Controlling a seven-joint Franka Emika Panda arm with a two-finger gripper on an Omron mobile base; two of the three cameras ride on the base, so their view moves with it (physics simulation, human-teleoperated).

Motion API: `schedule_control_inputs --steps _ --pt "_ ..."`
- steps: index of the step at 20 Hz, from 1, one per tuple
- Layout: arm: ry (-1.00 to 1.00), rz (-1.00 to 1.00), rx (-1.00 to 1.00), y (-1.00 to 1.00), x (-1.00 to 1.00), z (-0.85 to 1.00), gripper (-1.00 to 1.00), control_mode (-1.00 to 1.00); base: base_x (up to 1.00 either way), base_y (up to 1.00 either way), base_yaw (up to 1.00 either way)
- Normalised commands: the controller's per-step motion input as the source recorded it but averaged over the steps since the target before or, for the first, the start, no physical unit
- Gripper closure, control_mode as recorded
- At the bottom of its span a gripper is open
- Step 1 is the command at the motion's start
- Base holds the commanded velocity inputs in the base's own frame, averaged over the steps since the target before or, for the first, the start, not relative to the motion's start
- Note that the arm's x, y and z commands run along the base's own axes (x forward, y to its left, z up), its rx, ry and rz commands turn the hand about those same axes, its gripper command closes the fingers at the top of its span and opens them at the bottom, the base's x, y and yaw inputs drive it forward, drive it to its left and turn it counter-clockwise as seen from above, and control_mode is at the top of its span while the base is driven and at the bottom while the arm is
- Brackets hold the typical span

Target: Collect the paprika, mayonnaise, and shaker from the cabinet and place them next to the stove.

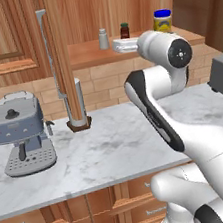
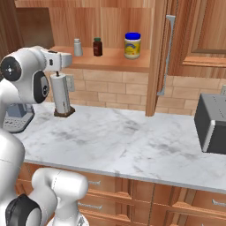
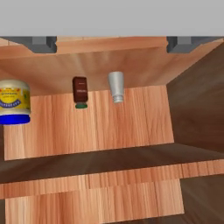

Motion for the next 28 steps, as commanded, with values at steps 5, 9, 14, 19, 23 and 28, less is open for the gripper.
schedule_control_inputs --steps 5,9,14,19,23,28 --pt "0.03 0.0 0.0 -0.06 0.03 0.05 -1.0 -1.0 0.0 0.0 0.0" --pt "0.09 0.0 0.0 -0.01 0.01 0.02 -1.0 -1.0 0.0 0.0 0.0" --pt "0.03 0.0 0.0 0.0 0.08 0.0 -1.0 -1.0 0.0 0.0 0.0" --pt "0.03 0.01 0.0 0.0 0.18 0.0 -1.0 -1.0 0.0 0.0 0.0" --pt "0.06 0.0 0.0 0.07 0.29 0.01 -1.0 -1.0 0.0 0.0 0.0" --pt "0.07 0.02 0.0 0.02 0.31 0.01 -1.0 -1.0 0.0 0.0 0.0"
